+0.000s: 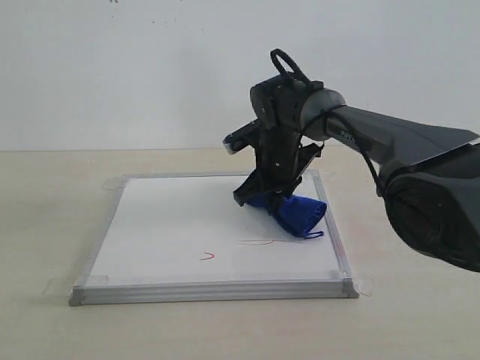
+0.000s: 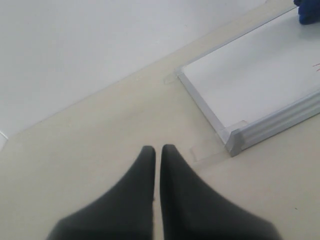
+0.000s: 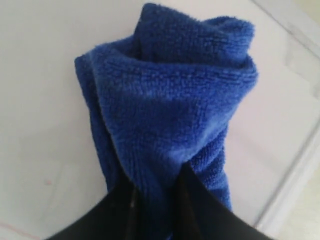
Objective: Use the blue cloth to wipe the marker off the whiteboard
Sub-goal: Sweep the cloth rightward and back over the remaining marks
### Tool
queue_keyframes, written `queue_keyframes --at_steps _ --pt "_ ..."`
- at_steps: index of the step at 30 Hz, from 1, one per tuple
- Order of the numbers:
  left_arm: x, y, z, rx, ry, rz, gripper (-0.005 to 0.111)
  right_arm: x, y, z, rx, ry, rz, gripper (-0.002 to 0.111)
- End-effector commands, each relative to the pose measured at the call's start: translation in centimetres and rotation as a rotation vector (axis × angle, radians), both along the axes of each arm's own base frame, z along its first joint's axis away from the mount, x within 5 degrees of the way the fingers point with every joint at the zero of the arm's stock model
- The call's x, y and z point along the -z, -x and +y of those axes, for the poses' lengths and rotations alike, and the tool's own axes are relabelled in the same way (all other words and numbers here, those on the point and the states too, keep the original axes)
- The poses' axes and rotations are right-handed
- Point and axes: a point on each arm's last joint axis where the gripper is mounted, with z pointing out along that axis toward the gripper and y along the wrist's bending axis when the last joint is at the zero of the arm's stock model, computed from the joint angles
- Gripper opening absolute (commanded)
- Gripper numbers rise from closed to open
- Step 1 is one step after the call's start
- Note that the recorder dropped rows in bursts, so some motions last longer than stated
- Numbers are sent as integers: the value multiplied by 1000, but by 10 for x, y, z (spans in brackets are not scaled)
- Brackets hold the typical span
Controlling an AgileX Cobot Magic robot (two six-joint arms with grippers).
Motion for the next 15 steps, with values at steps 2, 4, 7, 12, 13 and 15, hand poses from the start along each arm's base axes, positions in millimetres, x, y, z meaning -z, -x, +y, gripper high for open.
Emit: queue_keyframes --at_steps 2,4,7,12,13,15 --pt "1 0 0 -1 -3 -2 4 0 40 65 -212 -258 159 0" --pt "1 0 0 -1 -3 -2 4 0 54 84 -271 -266 168 0" --pt "1 0 0 -1 -3 -2 4 0 71 105 -366 -236 160 0" --pt "1 0 0 -1 -3 -2 4 2 64 96 -343 -25 45 0" --pt "1 0 0 -1 -3 -2 4 0 49 77 -240 72 -27 0" --pt "1 0 0 -1 -3 -2 4 -1 33 56 -140 101 -59 0"
